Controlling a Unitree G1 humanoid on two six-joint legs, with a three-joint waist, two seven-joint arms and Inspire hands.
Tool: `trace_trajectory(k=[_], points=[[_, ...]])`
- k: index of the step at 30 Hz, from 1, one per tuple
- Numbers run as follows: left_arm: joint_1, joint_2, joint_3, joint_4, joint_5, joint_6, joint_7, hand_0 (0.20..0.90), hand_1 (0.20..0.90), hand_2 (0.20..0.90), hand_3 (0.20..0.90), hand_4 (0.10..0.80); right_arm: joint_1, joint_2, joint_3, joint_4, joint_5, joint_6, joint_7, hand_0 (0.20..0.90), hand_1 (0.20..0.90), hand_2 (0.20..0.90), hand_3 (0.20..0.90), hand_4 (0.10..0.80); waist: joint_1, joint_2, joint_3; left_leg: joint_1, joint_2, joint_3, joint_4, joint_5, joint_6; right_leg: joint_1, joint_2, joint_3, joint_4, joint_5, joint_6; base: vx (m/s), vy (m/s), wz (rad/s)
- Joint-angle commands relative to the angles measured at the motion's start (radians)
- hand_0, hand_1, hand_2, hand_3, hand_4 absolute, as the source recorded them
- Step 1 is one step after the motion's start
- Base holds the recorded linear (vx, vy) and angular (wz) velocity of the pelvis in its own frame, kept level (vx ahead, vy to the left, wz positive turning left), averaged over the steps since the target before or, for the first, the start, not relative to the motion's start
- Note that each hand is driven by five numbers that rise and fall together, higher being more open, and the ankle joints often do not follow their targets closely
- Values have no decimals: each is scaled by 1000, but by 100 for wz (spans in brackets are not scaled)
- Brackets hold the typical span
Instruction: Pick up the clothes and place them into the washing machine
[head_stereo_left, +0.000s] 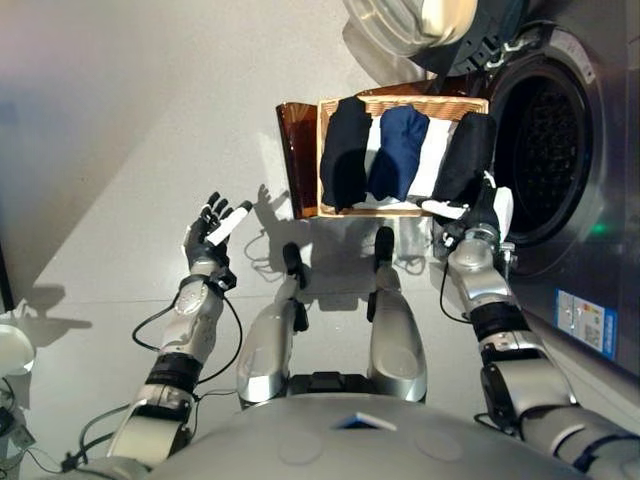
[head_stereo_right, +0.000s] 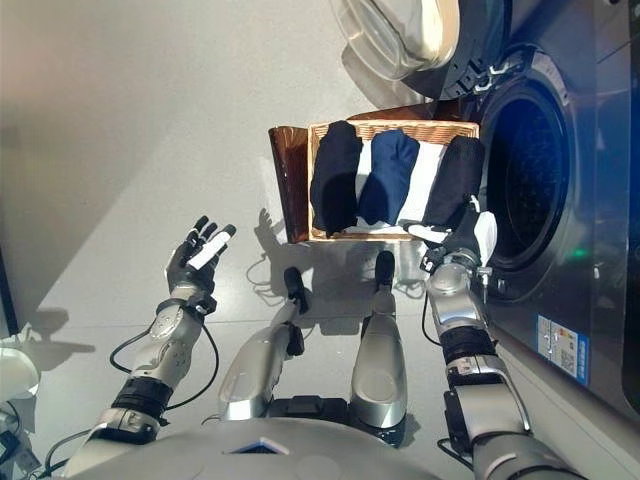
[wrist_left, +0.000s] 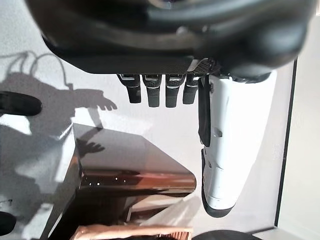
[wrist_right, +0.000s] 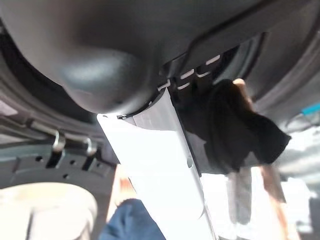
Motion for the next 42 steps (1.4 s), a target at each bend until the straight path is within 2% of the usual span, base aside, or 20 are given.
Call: trace_trajectory(k=[1,11,32,33,34,35,36,42], points=[[13,62,21,-52,24,-59,19,900,900,900,900,800,-103,-71,0,8,-35,-17,-84,900,900,900,900,800,41,1,-54,-18,14,-38,17,-13,-85,-7,-60,3,117,-136,47,0,0,0],[14,73,24,-66,17,-69,12,900,900,900,900,800,-243,-142,21,141,-53,19,-96,900,900,900,900,800,58,17,-42,-29,10,-43,0,0,-87,-21,-60,1,116,-131,48,0,0,0],[19,112,2,-218,-24,-101,-22,900,900,900,900,800,-519,-208,214,545,-133,54,25,900,900,900,900,800,108,75,-4,-116,-16,-43,-8,15,-89,-112,-68,1,121,-105,52,-1,2,1],[19,113,1,-222,-25,-100,-26,900,900,900,900,800,-532,-214,225,569,-145,57,34,831,831,831,831,751,109,77,-4,-120,-18,-44,-8,15,-90,-115,-69,2,120,-104,52,0,0,0],[18,115,0,-223,-25,-101,-31,900,900,900,900,800,-544,-222,236,589,-156,61,41,496,496,496,496,512,110,79,-3,-123,-19,-44,-8,16,-90,-119,-71,2,120,-103,53,-3,19,3],[17,116,-2,-225,-25,-103,-33,900,900,900,900,800,-556,-229,247,612,-167,63,51,433,433,433,433,467,112,82,-2,-126,-20,-45,-8,17,-91,-120,-72,1,120,-102,54,0,0,0],[14,117,-4,-227,-26,-104,-36,900,900,900,900,800,-566,-237,258,628,-178,64,60,200,200,200,200,300,112,84,-1,-127,-22,-46,-8,17,-91,-122,-73,2,119,-100,54,0,0,0],[4,114,-10,-228,-23,-106,-43,900,900,900,900,800,-584,-247,286,666,-204,66,81,200,200,200,200,300,109,81,-4,-123,-26,-46,-8,15,-91,-119,-75,6,120,-99,54,1,4,1]])
